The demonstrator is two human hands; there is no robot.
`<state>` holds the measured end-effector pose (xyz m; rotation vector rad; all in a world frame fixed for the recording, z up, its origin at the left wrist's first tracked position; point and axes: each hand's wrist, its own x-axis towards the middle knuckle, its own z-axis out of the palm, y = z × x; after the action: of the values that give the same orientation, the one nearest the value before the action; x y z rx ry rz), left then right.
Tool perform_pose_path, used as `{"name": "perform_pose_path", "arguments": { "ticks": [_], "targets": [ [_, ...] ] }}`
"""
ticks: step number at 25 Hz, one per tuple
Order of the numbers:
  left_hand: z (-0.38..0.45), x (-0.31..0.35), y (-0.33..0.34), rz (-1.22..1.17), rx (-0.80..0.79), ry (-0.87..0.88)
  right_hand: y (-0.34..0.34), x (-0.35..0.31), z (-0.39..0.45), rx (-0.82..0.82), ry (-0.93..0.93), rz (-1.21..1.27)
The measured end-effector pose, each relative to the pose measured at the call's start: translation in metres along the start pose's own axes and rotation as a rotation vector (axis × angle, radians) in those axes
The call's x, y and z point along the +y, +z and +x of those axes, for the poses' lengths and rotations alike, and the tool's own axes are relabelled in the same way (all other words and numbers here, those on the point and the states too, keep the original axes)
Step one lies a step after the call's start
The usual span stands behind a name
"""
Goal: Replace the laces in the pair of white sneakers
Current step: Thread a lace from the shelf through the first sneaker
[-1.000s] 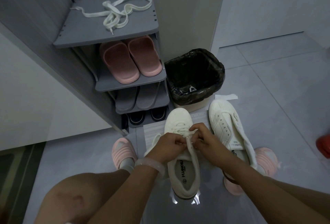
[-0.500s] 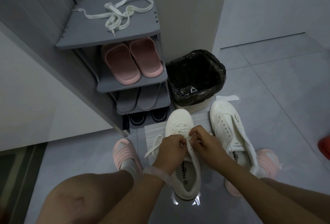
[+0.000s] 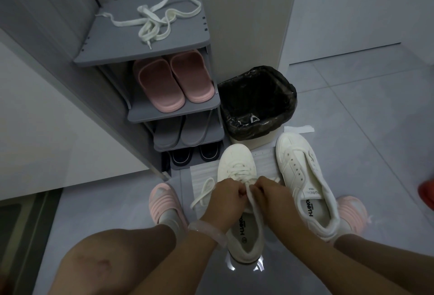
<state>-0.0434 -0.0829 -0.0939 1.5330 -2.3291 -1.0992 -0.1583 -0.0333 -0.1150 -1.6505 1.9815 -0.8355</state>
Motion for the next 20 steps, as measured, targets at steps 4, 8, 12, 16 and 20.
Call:
{"name": "perform_pose_path", "arguments": {
  "ticks": [4,8,12,16,20],
  "targets": [
    [0.002,-0.004,0.003,0.022,0.011,0.015,0.001,0.005,-0.001,-0.11,-0.117,-0.274],
    [0.0,-0.001,-0.002,-0.001,-0.028,0.028,-0.015,0.015,0.008,-0.27,0.139,0.304],
    [0.004,0.001,-0.007,-0.182,-0.101,-0.138,-0.021,0.017,0.016,-0.374,0.126,0.335],
    [0.001,0.004,-0.003,-0.178,-0.144,-0.172,-0.017,0.016,0.011,-0.258,-0.002,0.148],
    [0.0,0.003,-0.001,-0.179,-0.118,-0.171,-0.013,0.015,0.008,-0.26,-0.109,-0.071]
  ]
}}
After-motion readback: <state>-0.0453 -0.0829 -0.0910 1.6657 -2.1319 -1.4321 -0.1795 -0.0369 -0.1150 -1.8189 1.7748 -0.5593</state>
